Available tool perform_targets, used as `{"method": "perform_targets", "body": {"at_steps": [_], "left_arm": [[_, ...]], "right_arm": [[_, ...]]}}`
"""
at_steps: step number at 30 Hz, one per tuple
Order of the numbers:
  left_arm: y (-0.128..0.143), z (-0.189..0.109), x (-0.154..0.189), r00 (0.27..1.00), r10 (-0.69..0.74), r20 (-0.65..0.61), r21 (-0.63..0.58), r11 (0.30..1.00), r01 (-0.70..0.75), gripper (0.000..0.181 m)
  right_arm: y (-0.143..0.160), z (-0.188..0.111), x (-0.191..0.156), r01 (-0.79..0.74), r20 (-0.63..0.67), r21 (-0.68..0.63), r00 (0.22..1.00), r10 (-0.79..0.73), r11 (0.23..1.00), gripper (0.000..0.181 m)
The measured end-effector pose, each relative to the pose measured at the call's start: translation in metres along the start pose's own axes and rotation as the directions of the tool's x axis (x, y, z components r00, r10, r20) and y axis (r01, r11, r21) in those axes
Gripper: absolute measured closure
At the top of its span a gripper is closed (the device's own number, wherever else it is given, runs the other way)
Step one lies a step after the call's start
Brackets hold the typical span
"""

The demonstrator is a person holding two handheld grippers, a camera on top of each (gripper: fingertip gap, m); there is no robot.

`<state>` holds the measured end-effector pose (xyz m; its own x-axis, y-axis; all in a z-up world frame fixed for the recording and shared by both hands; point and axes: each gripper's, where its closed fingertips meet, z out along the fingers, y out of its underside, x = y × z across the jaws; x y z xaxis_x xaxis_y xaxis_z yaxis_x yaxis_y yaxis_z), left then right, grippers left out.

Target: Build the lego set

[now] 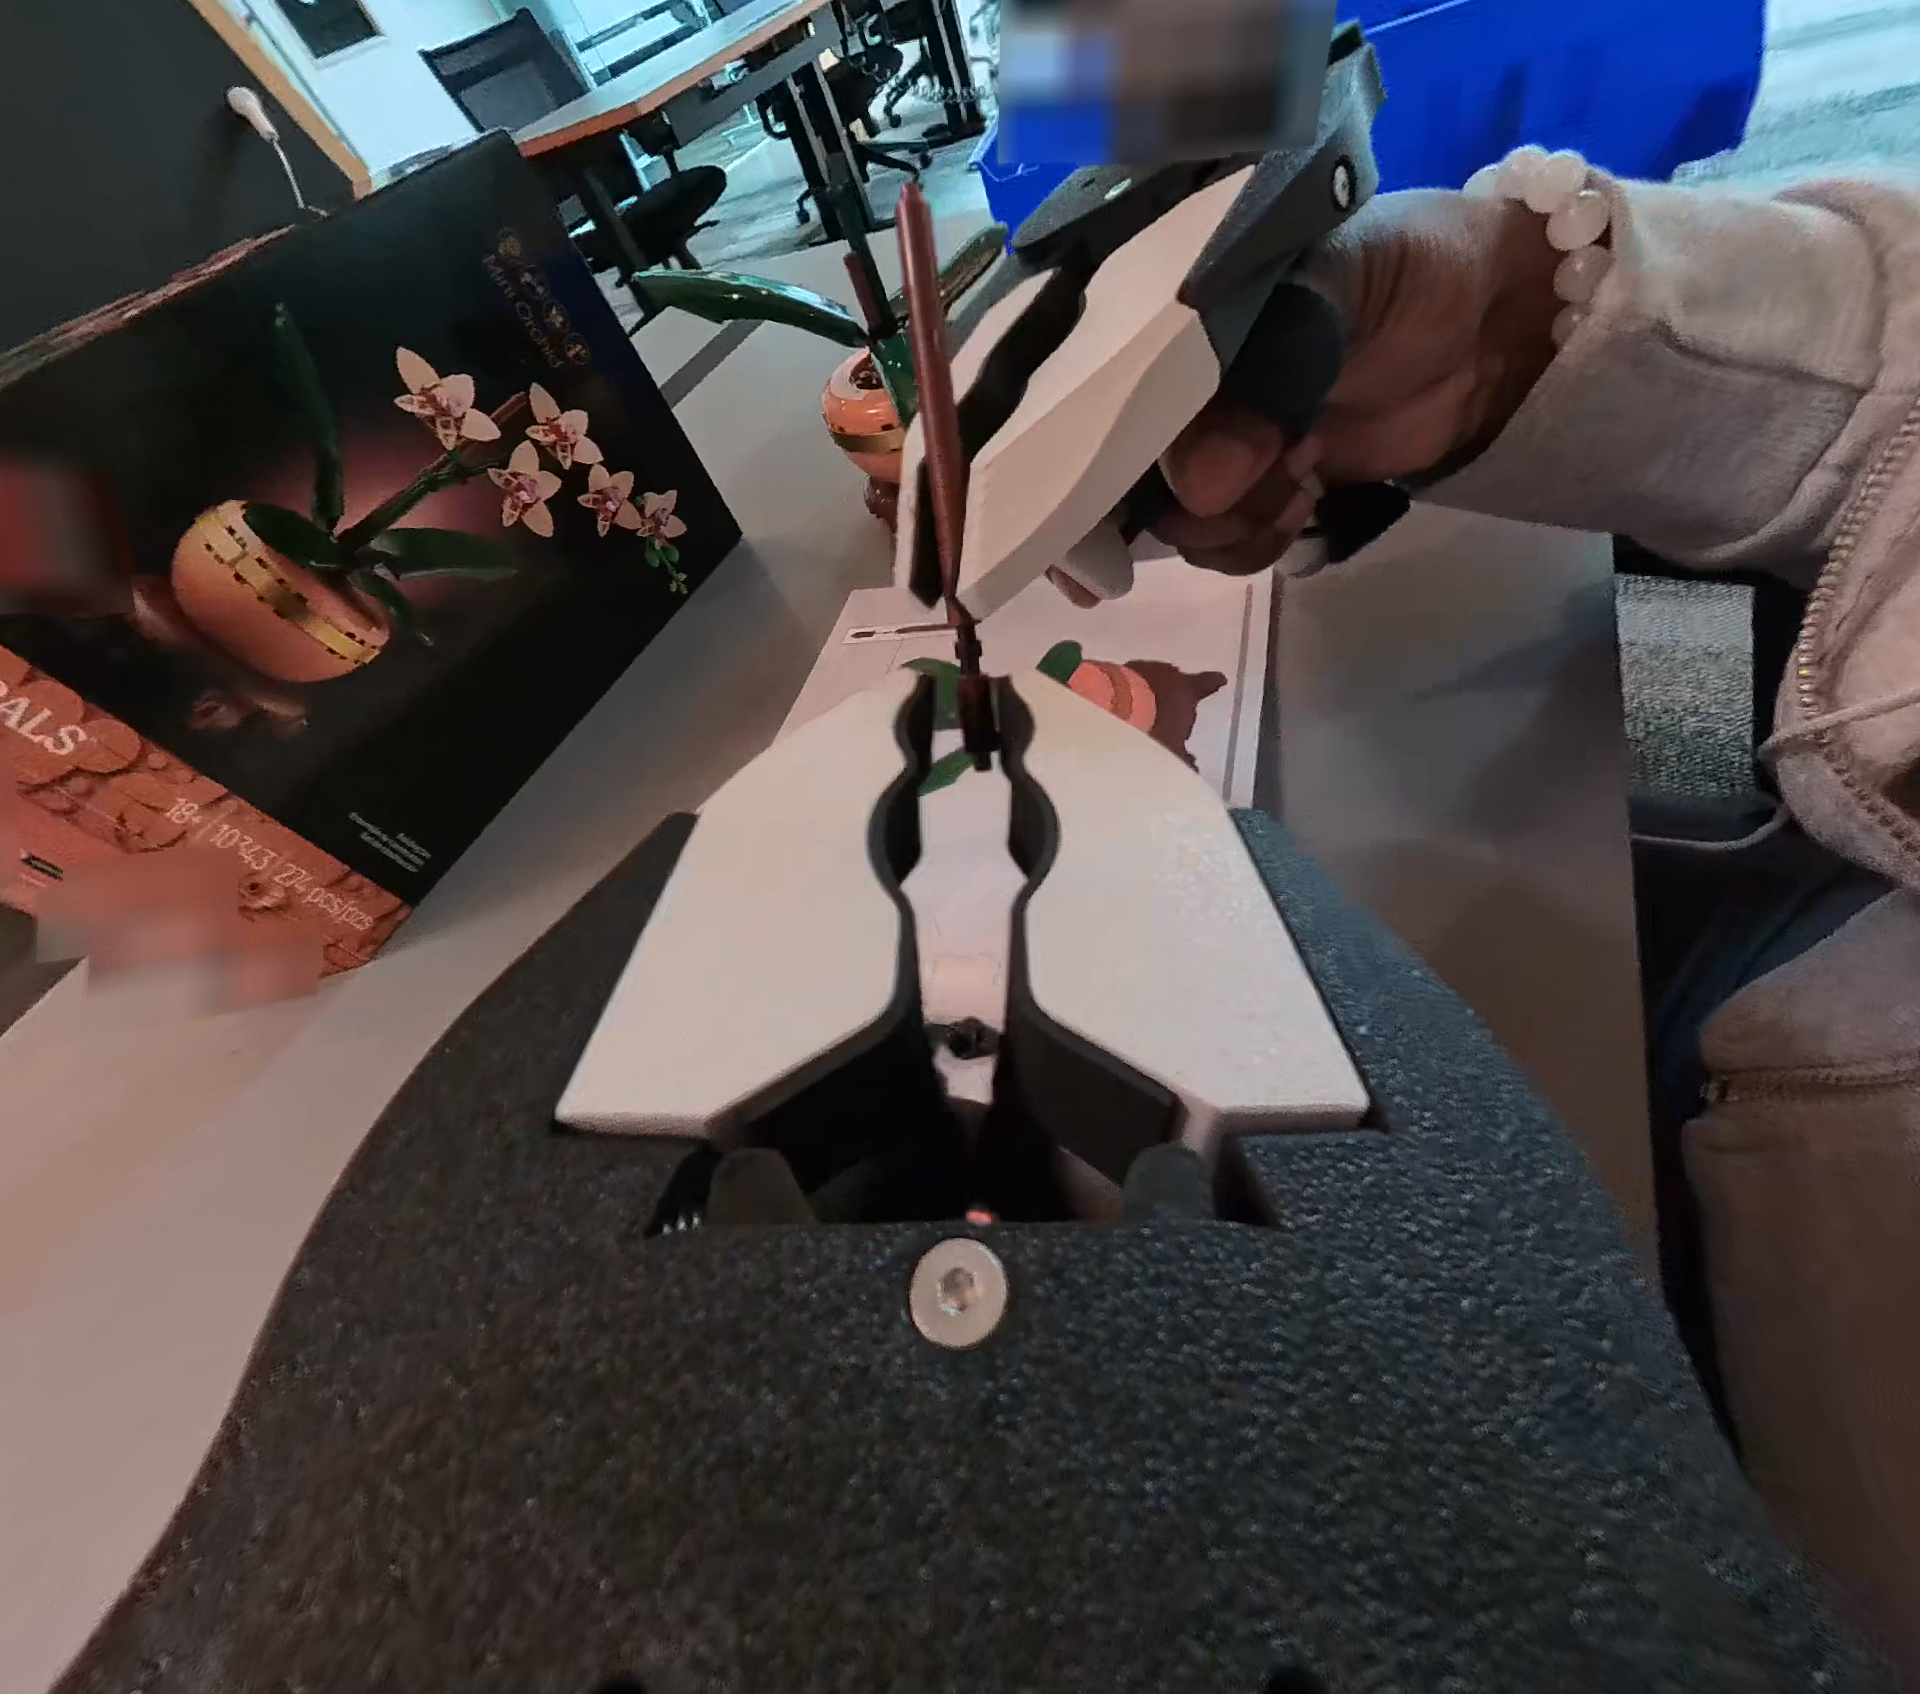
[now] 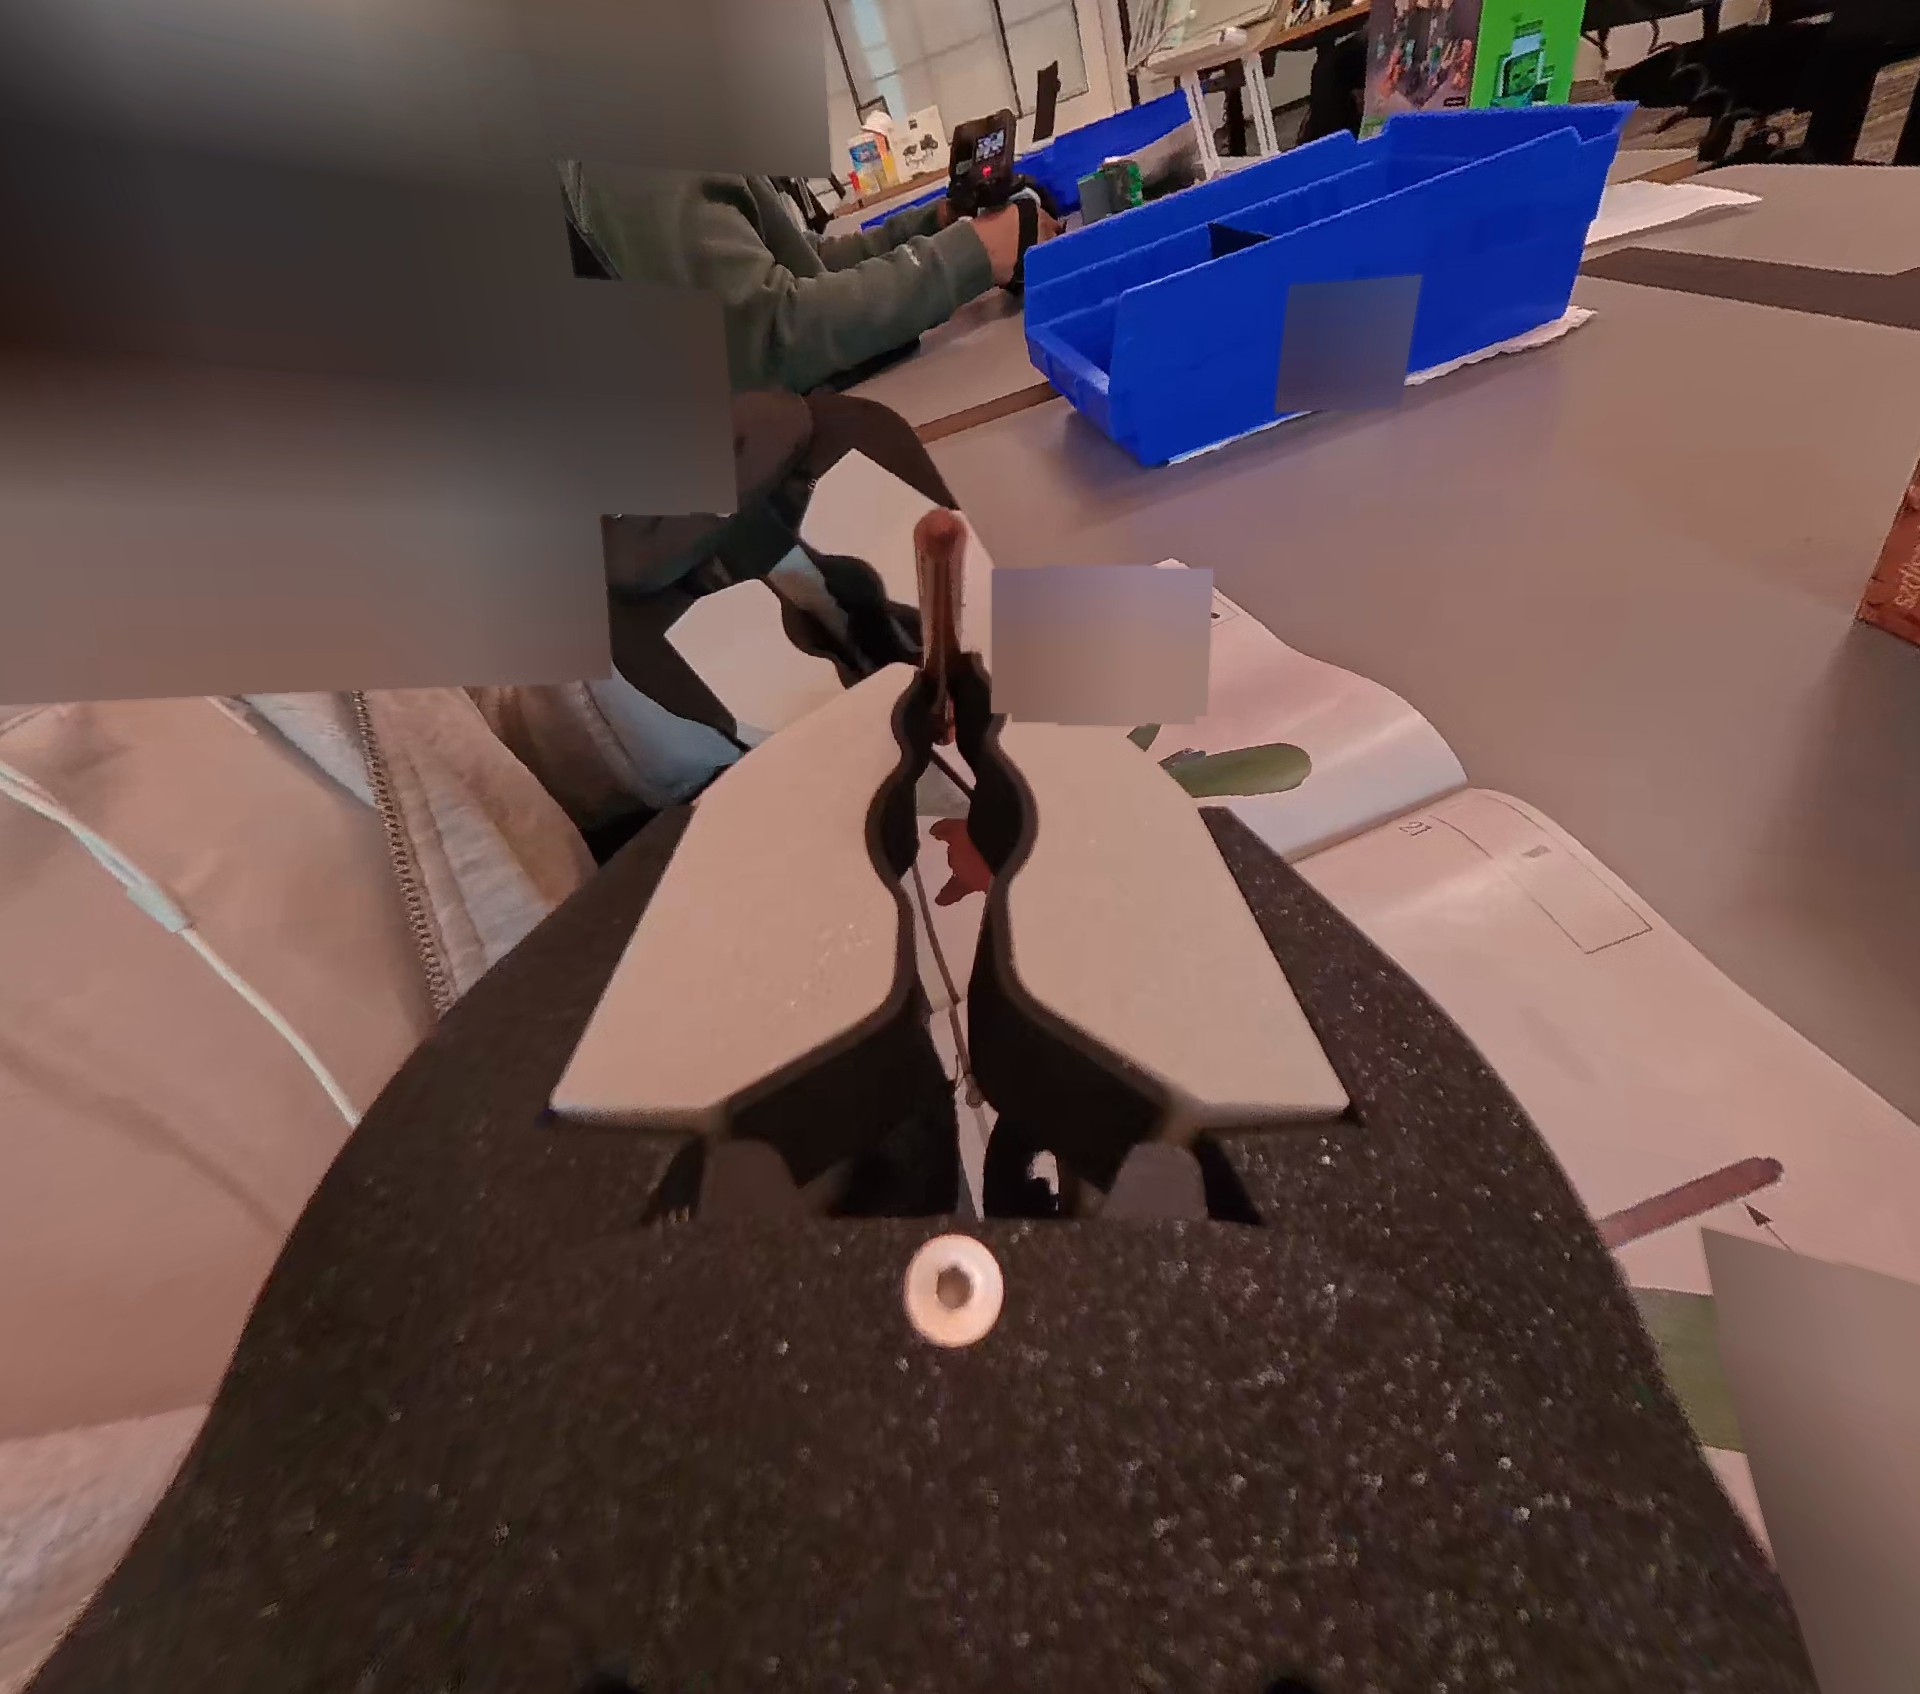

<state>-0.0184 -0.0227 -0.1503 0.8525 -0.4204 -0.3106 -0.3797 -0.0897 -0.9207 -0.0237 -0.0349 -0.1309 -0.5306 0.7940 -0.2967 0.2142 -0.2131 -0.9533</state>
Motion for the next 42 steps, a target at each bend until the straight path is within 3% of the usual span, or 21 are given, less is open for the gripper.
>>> {"method": "perform_targets", "body": {"at_steps": [2,11,21,31,32,33,34,35,36,39,42], "left_arm": [[0.0,0.001,0.0,1.0,0.015,-0.004,0.003,1.0,-0.015,0.165],[-0.007,0.002,0.004,0.999,0.03,-0.026,0.01,1.0,-0.03,0.177],[-0.01,-0.004,0.004,0.995,0.043,0.086,0.106,0.993,-0.052,0.178],[-0.006,-0.02,0.002,0.994,0.009,0.107,0.133,0.991,-0.023,0.178],[-0.003,-0.021,0.001,0.993,0.021,0.119,0.113,0.993,-0.035,0.178],[0.015,-0.023,-0.006,0.985,0.072,0.157,0.021,0.997,-0.076,0.178],[0.044,-0.029,-0.014,0.976,0.105,0.192,-0.086,0.992,-0.09,0.178],[0.058,-0.04,-0.02,0.975,0.046,0.216,-0.08,0.996,-0.03,0.178],[0.048,-0.052,-0.025,0.972,-0.034,0.231,-0.006,0.999,0.036,0.179],[0.013,-0.067,-0.038,0.964,-0.038,0.264,0.093,0.996,0.013,0.179],[0.012,-0.057,-0.036,0.971,-0.039,0.235,0.103,0.995,0.015,0.179]], "right_arm": [[0.001,-0.001,0.0,-0.005,-0.001,0.003,1.0,0.005,1.0,0.178],[0.005,-0.001,0.0,0.02,-0.023,-0.008,1.0,-0.02,1.0,0.177],[0.002,0.002,-0.006,0.113,-0.074,-0.016,0.991,-0.114,0.993,0.177],[0.002,0.014,-0.012,0.075,-0.021,0.013,0.997,-0.075,0.997,0.178],[-0.006,0.011,-0.012,0.059,-0.019,0.067,0.998,-0.058,0.996,0.177],[-0.044,-0.014,-0.014,0.002,0.013,0.302,1.0,-0.007,0.953,0.177],[-0.074,-0.05,-0.009,-0.015,0.007,0.441,1.0,0.013,0.897,0.177],[-0.073,-0.069,0.005,0.107,-0.154,0.369,0.987,-0.053,0.923,0.177],[-0.052,-0.069,0.018,0.172,-0.262,0.158,0.957,-0.127,0.972,0.177],[-0.008,-0.036,0.011,0.094,-0.171,-0.068,0.98,-0.105,0.993,0.177],[-0.016,-0.016,0.002,0.074,-0.081,0.016,0.994,-0.073,0.997,0.177]]}}
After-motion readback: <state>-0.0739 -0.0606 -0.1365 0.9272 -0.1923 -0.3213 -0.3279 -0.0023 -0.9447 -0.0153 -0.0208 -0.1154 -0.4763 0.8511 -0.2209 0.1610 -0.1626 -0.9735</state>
